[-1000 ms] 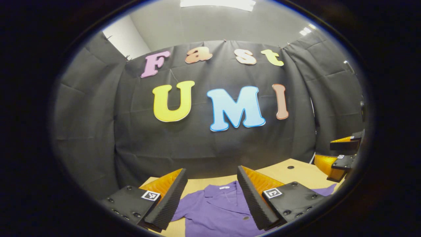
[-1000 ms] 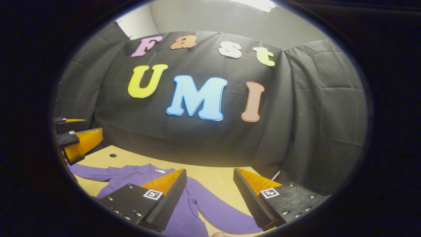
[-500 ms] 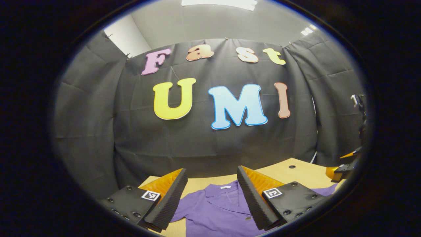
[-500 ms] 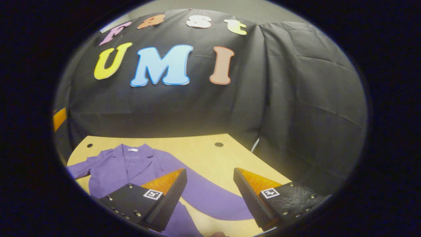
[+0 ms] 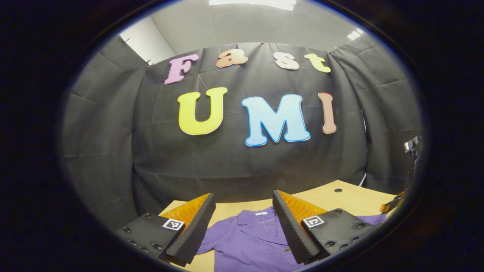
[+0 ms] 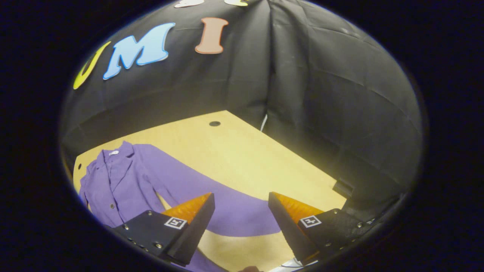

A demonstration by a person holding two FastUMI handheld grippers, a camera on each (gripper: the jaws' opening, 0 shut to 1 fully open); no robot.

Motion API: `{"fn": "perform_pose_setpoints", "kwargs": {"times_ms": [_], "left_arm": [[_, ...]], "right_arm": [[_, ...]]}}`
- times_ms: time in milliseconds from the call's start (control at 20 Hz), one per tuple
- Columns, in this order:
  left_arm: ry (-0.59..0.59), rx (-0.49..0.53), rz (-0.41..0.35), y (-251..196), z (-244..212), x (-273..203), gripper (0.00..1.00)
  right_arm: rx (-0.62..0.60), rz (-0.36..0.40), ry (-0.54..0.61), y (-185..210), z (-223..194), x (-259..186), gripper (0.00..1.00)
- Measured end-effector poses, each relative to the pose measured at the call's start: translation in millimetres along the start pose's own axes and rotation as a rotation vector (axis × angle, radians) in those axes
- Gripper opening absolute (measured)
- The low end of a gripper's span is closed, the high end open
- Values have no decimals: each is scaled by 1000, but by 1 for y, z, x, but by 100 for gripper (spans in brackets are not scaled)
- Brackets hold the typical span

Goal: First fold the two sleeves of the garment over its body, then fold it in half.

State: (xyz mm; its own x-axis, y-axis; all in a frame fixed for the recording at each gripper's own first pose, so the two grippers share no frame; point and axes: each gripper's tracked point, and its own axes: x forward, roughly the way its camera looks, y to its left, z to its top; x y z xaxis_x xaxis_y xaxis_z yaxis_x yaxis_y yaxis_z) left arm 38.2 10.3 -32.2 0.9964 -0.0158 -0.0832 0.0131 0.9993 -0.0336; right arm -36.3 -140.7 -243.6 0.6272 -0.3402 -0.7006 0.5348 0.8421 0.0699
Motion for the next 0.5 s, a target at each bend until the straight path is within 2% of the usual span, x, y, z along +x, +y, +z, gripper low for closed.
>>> {"fn": "perform_pose_setpoints", "kwargs": {"times_ms": [500], "left_arm": [[20, -12, 25, 3, -5, -2, 99]], "right_arm": [[73, -94, 188, -46, -54, 41, 93]]}}
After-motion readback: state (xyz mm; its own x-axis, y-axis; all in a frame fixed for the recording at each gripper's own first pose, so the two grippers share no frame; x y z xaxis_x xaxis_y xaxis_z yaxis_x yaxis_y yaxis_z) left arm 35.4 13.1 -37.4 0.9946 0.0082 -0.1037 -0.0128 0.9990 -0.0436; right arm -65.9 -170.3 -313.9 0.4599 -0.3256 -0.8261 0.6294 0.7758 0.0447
